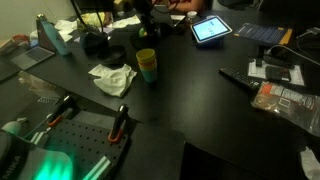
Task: Pour the contents from the right bowl to the left bowl
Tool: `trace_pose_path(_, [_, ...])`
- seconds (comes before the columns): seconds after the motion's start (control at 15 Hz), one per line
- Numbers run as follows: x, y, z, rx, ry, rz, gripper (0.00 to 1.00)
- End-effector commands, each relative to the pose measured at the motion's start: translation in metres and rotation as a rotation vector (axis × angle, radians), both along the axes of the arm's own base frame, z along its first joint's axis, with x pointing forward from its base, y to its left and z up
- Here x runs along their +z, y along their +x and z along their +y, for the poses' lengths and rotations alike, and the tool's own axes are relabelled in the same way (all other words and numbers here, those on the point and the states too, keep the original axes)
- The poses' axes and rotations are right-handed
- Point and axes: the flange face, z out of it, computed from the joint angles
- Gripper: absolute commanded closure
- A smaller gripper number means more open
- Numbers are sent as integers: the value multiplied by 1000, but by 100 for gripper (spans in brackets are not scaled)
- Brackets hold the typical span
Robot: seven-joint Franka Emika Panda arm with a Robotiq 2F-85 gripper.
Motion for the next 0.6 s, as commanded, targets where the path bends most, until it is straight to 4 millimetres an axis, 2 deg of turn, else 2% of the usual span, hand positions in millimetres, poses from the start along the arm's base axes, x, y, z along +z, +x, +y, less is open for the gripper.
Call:
trace_pose_path(0.0, [37,-3,19,44,-29,-15,98])
trace_pose_path(0.33, [78,0,60,157,-189,28,98])
trace_pose_path(0.53, [85,-2,90,217,-208,42,98])
